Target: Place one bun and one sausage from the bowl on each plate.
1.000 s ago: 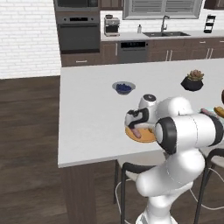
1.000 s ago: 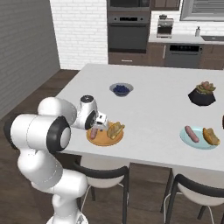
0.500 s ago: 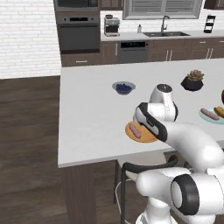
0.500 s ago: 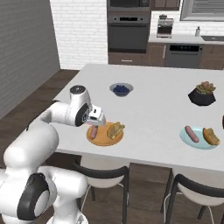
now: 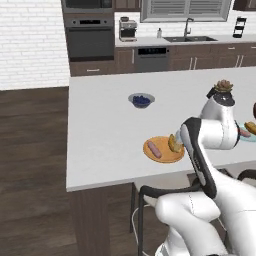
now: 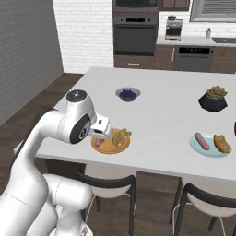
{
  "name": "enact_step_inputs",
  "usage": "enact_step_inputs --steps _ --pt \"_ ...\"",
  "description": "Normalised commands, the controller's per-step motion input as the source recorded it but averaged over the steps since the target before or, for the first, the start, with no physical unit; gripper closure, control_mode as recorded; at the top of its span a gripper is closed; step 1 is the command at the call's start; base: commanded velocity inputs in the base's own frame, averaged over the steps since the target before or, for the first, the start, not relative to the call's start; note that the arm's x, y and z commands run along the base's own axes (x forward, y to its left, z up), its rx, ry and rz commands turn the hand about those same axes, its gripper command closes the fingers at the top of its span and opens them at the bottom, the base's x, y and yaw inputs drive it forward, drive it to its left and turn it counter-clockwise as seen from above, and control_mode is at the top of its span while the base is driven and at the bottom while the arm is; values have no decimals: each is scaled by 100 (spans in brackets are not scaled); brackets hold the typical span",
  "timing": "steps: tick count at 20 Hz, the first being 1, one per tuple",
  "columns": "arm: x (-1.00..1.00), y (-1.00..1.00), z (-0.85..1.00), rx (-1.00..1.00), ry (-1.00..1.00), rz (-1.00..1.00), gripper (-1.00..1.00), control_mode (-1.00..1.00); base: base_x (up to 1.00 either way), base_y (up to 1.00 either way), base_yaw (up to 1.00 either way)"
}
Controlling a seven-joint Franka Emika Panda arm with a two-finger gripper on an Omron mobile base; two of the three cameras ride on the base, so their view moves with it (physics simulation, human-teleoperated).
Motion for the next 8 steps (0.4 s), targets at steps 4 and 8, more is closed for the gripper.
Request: enact_step_inputs --steps 4,8 --pt "-55 3 59 -3 0 -2 -100 -100 0 0 0" --pt "-20 20 70 -5 0 0 -100 -100 0 0 0"
